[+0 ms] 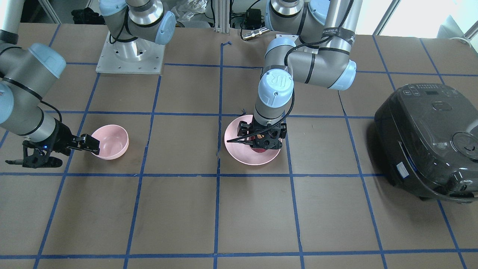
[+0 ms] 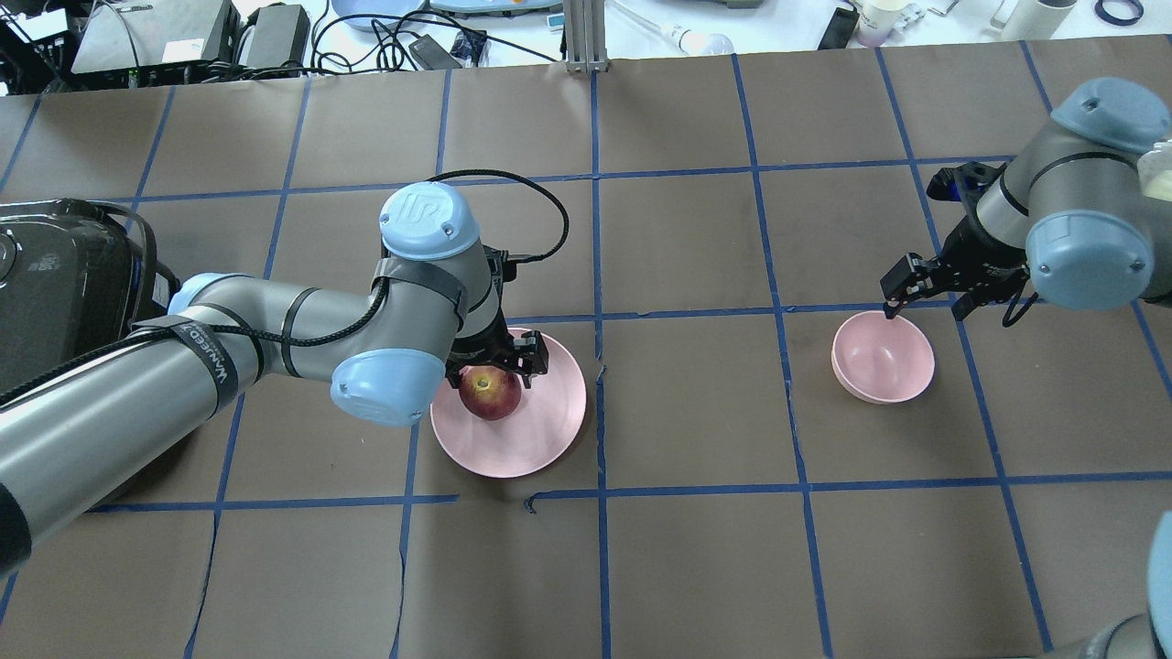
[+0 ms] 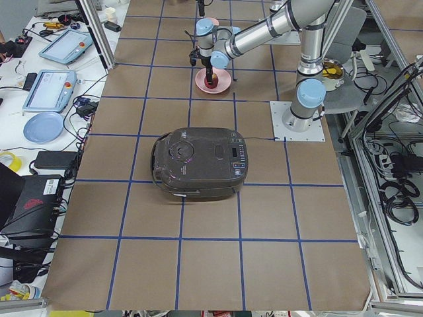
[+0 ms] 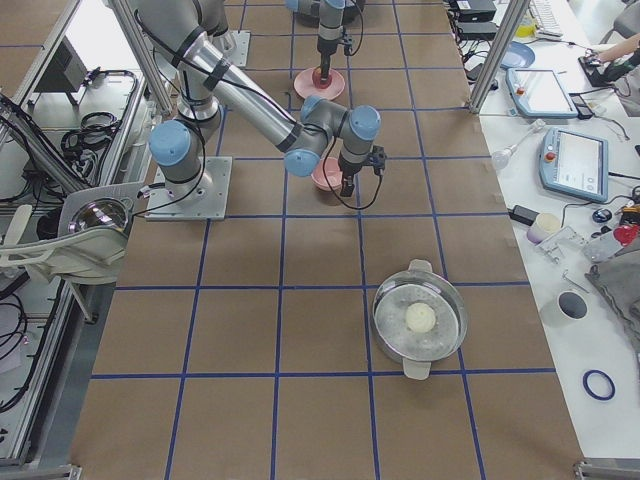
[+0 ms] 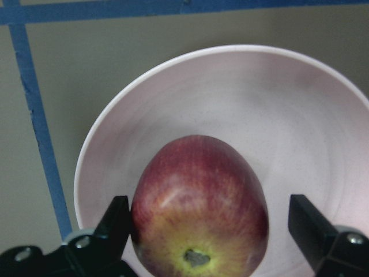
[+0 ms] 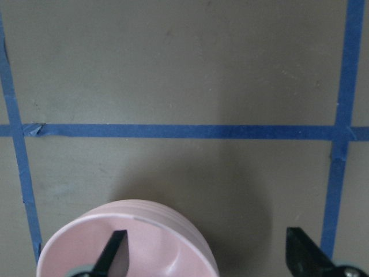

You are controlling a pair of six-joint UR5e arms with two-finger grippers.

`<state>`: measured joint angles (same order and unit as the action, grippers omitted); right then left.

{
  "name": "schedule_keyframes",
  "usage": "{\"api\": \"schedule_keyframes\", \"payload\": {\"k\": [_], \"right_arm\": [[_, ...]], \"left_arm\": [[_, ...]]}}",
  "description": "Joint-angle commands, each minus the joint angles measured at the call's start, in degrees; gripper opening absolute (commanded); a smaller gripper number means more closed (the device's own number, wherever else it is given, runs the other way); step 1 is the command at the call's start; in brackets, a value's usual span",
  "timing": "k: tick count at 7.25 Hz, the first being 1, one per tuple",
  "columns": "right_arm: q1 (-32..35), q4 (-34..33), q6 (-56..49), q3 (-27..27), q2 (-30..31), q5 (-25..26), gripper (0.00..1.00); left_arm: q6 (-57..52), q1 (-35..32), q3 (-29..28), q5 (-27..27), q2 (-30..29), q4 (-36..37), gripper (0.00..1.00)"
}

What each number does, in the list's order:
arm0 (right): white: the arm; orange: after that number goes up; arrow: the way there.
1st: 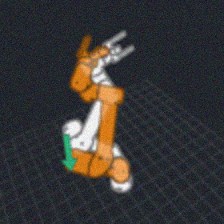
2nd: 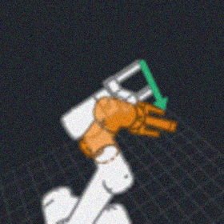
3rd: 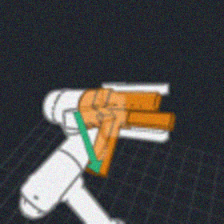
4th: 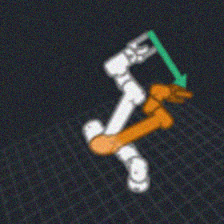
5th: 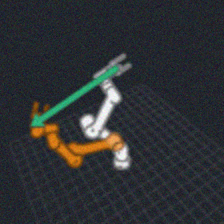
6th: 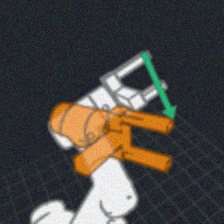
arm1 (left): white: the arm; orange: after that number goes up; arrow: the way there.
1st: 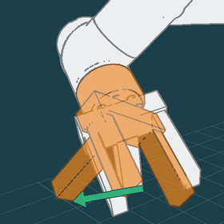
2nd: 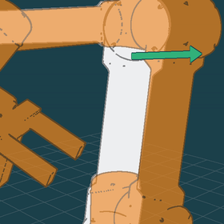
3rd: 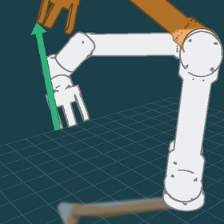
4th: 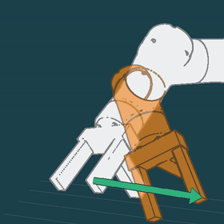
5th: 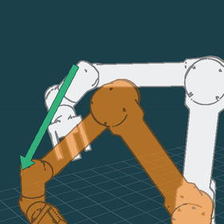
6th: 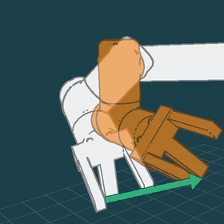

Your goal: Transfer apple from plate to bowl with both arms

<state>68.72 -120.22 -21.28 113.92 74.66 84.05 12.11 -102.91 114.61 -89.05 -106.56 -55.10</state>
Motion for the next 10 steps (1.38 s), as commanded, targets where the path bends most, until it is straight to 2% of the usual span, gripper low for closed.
{"api": "schedule_keyframes", "payload": {"k": [1, 2, 3, 4, 5, 6, 9, 10], "right_arm": [[-0.08, -0.98, 0.09, 2.36, -0.04, 0.41, 0.83], [-0.17, -0.63, 0.01, 2.36, 0.05, 0.41, 0.74], [-0.17, -0.45, 0.01, 2.36, 0.13, 0.58, 0.42], [-0.17, -0.37, 0.18, 2.36, 0.13, 0.76, 0.04], [-0.17, 0.51, 2.36, 2.36, 0.22, 0.76, 0.00], [-0.17, 3.47, 4.21, 1.84, 0.66, 0.59, 0.00], [0.88, 5.95, 7.02, -2.80, 2.49, -0.90, 0.00], [3.41, 11.01, 12.09, -5.26, 3.20, -5.08, 0.00]], "left_arm": [[1.86, -0.01, 0.09, 0.19, -0.32, -0.27, 0.75], [1.77, -0.01, 0.35, 0.54, -0.40, -0.18, 0.48], [1.51, -0.01, 0.27, 0.46, -0.40, -0.18, 0.30], [1.16, -0.01, -0.34, 0.46, -0.23, -0.09, 0.07], [1.42, -0.01, -0.61, 0.63, 0.29, 0.00, 0.04], [2.03, -0.01, -2.53, 0.55, 0.65, -0.87, 0.01], [7.82, -0.36, -11.83, 1.24, 0.39, -9.46, 0.00], [9.40, -0.45, -14.99, 1.34, -0.05, -11.93, 0.00]]}}
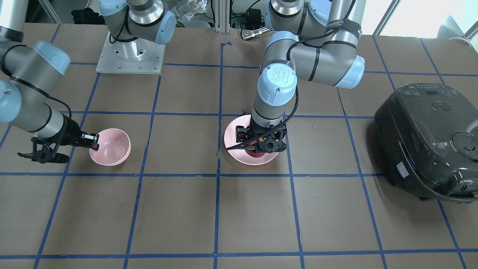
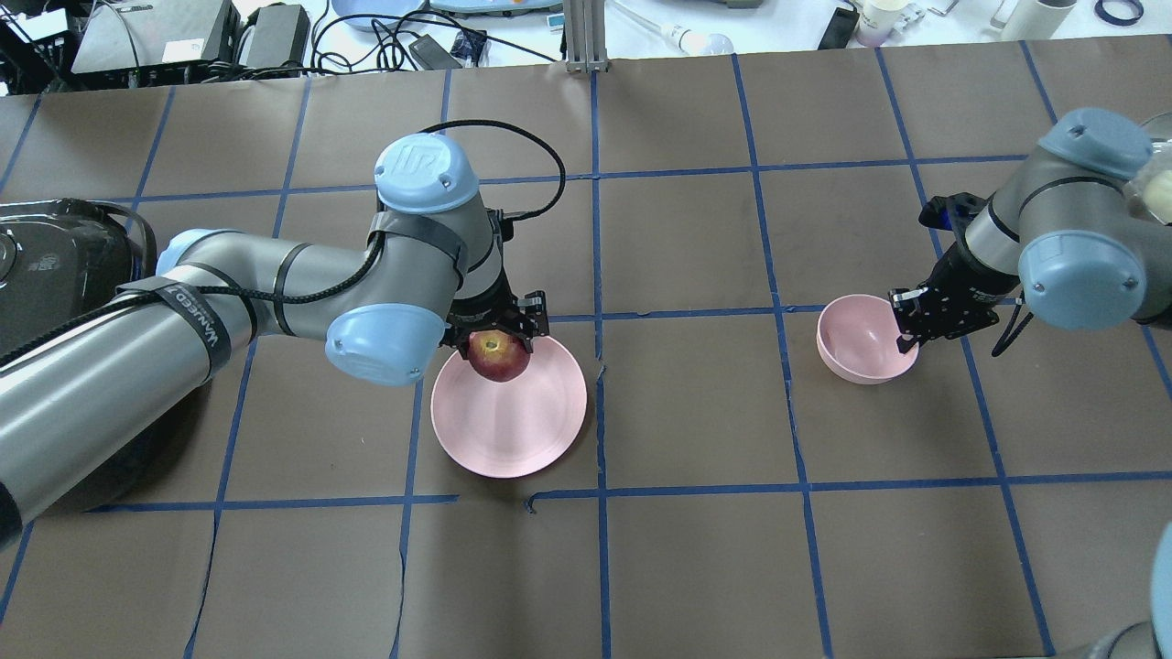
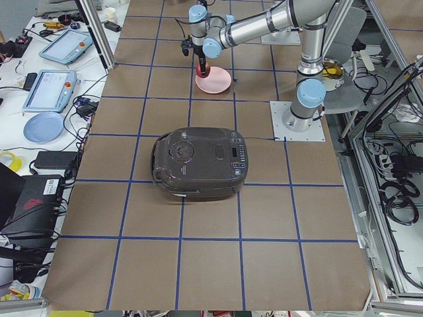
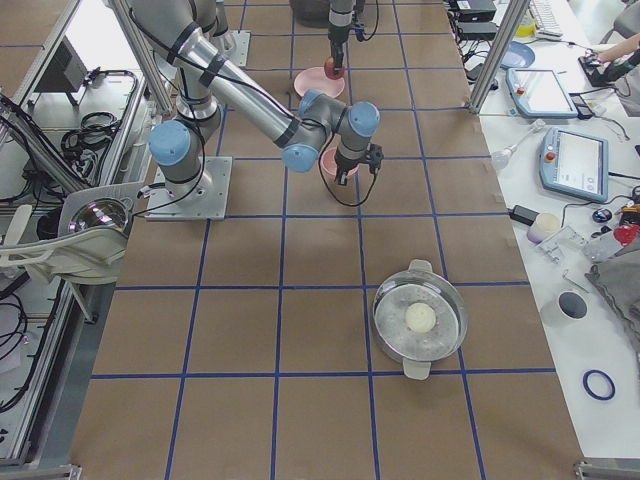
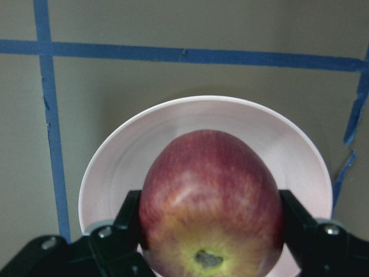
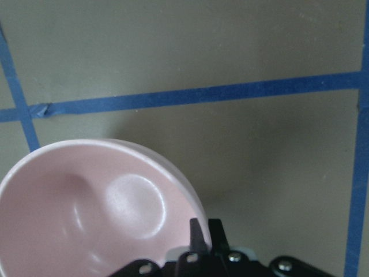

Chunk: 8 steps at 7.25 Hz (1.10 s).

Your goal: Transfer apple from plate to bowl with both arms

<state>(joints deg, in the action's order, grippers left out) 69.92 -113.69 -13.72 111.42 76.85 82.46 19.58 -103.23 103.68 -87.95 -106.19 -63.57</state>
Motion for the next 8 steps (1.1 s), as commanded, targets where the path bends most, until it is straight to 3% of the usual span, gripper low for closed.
{"api": "schedule_keyframes", "payload": {"k": [1, 4, 7, 8], "right_arm": [[6.33, 6.00, 8.84, -3.14, 1.02, -3.70, 0.00], [19.25, 4.10, 24.23, -2.44, -0.03, -3.18, 0.00], [20.61, -5.62, 25.32, 4.75, -1.61, -3.18, 0.00], [20.52, -6.45, 25.32, 4.42, -1.00, -3.00, 0.63]], "left_arm": [[4.83, -0.21, -6.28, 1.80, -0.77, -4.54, 0.00], [9.92, -3.27, -9.36, 2.26, -1.30, -4.55, 0.00], [17.23, -6.62, -11.83, 2.26, -4.28, -4.11, 0.00], [17.60, -6.80, -11.92, 2.43, -4.55, -3.85, 0.00]]}}
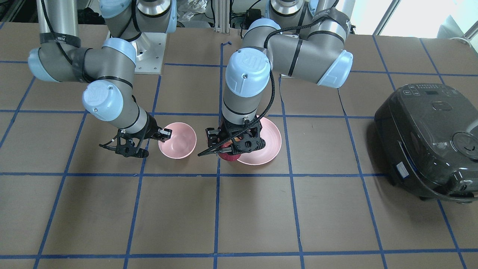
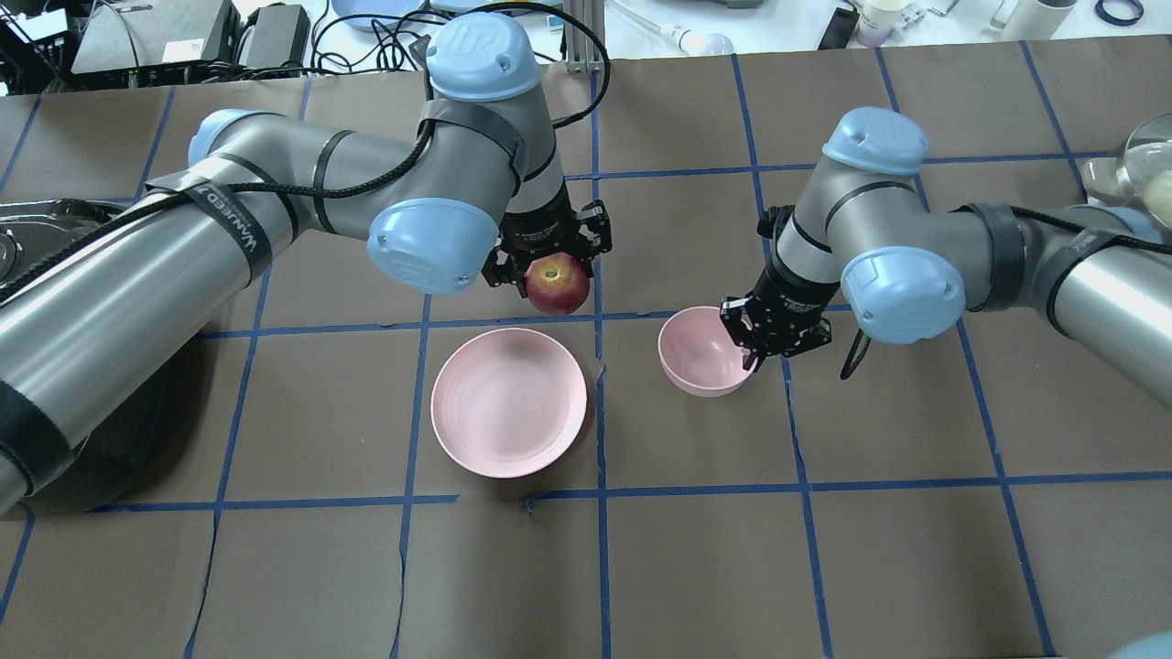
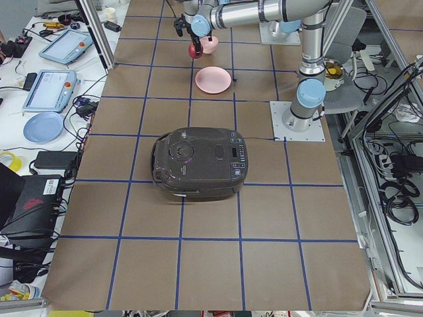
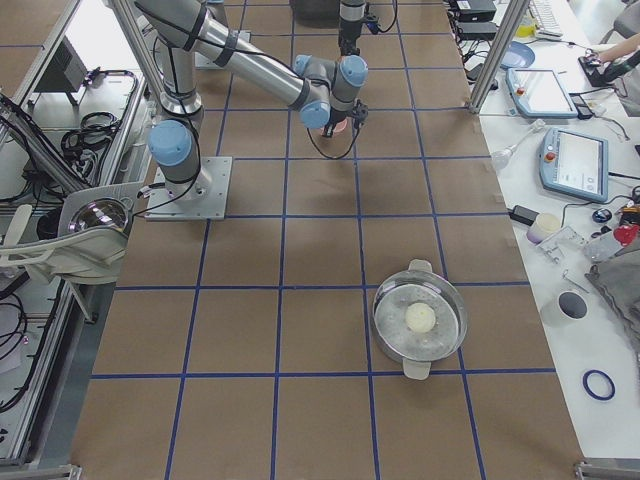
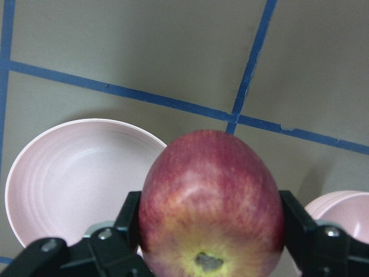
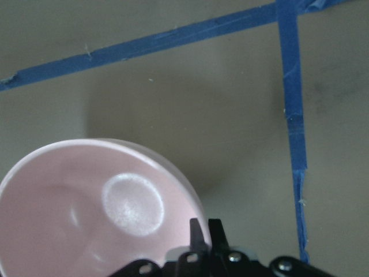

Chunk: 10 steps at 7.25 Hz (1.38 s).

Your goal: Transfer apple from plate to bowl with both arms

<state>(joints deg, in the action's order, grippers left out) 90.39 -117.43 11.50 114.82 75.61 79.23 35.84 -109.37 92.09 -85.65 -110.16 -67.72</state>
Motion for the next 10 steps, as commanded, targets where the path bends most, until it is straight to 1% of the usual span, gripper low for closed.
{"api": "schedule_keyframes", "payload": {"k": [1, 2, 3, 4, 5, 6, 7, 8, 9, 10], "right_arm": [[-0.56, -4.37, -0.07, 0.06, 0.42, 0.66, 0.91], [-0.92, -3.69, -0.42, -2.21, 1.29, 2.41, 0.98], [-0.92, -2.55, -0.60, -3.80, 2.95, 4.86, 1.00], [-1.62, 0.86, -0.77, -5.47, 4.45, 5.32, 1.00], [-4.15, 1.93, -2.34, -8.27, 5.25, 7.32, 1.00], [-8.09, 5.69, -6.79, -11.00, 5.34, 7.43, 1.00], [-11.70, 8.42, -8.58, -13.55, 5.78, 7.43, 1.00], [-13.04, 12.54, -8.60, -15.57, 6.91, 8.13, 1.00], [-13.14, 14.49, -8.60, -17.68, 9.19, 11.79, 1.00], [-13.14, 17.73, -8.60, -18.92, 10.60, 12.44, 1.00]], "left_arm": [[1.77, -0.67, -0.33, 0.48, -0.67, 0.39, 0.00], [2.99, -1.02, -0.25, 0.57, -1.02, 0.39, 0.00], [5.88, -2.94, -0.25, 0.57, -1.37, 0.57, 0.00], [10.34, -5.65, -0.25, 2.31, -2.15, 1.00, 0.00], [15.61, -8.20, -0.25, 3.11, -3.38, 3.18, 0.00], [18.53, -9.88, -0.25, 3.21, -4.87, 4.69, 0.00], [23.09, -10.51, -0.16, 5.38, -6.63, 9.14, 0.00], [26.44, -11.91, -0.25, 8.36, -8.12, 13.10, 0.00], [26.47, -12.18, -0.25, 8.22, -9.10, 13.40, 0.00], [25.95, -12.18, -0.42, 8.13, -9.63, 13.92, 0.00]]}}
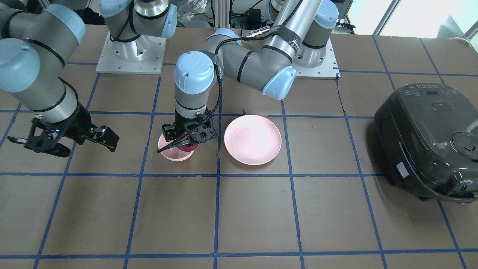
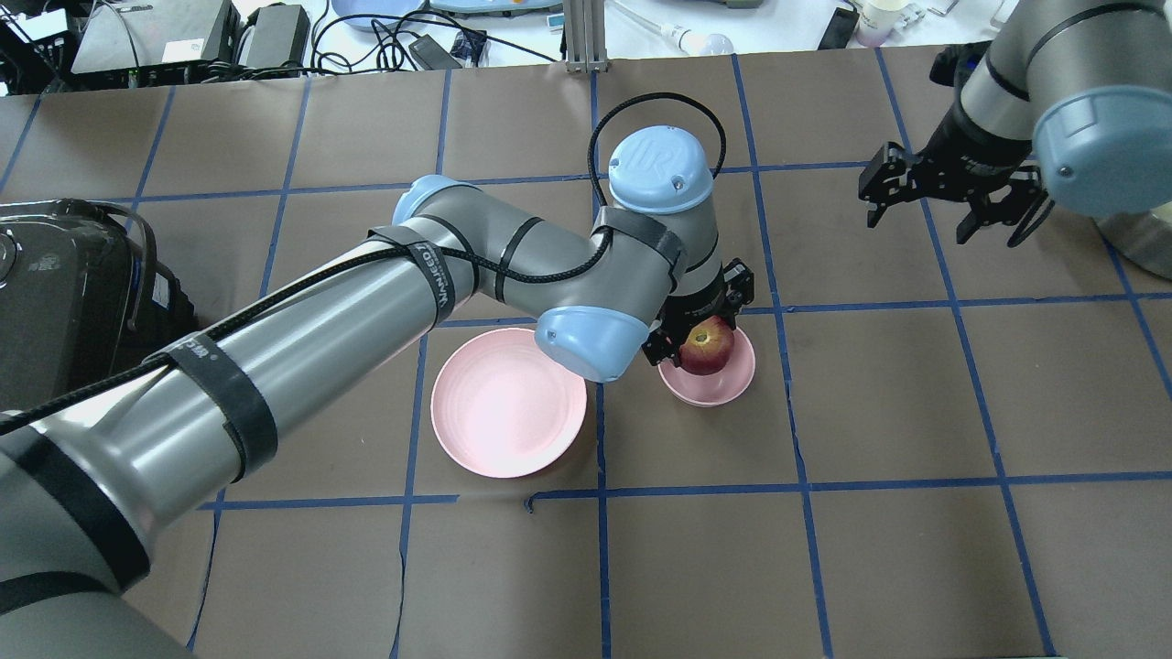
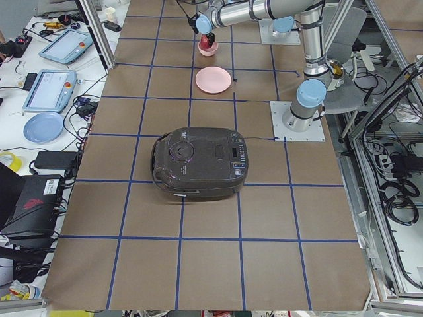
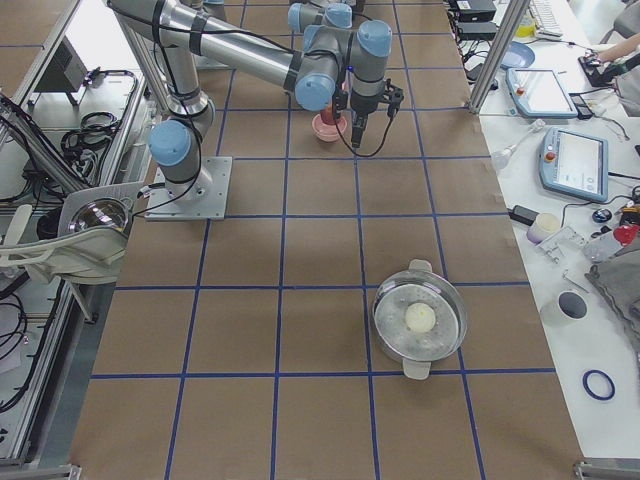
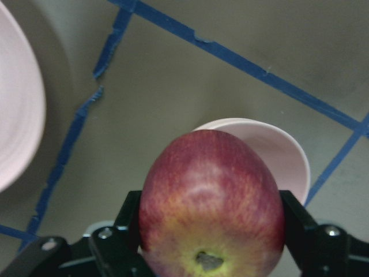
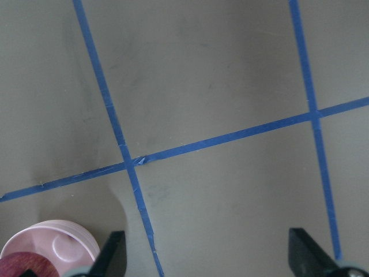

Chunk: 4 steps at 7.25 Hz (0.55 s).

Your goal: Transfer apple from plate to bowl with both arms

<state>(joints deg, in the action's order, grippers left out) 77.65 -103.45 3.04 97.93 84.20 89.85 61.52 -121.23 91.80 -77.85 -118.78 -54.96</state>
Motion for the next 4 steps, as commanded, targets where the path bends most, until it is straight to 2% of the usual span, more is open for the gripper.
{"api": "schedule_keyframes", "payload": {"k": [1, 3, 4], "right_arm": [[-0.22, 3.00, -0.05, -1.52, 1.15, 1.04, 1.00], [-0.22, 3.00, -0.14, -2.13, 1.31, 0.94, 1.00], [-0.22, 3.00, -0.05, -2.13, 1.23, 1.03, 1.00]], "left_arm": [[-0.17, -0.23, 0.05, 0.33, -1.19, 1.26, 0.00], [-0.18, -0.32, -0.04, 0.16, -1.98, 0.82, 0.87], [-0.35, -0.32, -0.13, 0.16, -1.89, 0.91, 1.00]]}}
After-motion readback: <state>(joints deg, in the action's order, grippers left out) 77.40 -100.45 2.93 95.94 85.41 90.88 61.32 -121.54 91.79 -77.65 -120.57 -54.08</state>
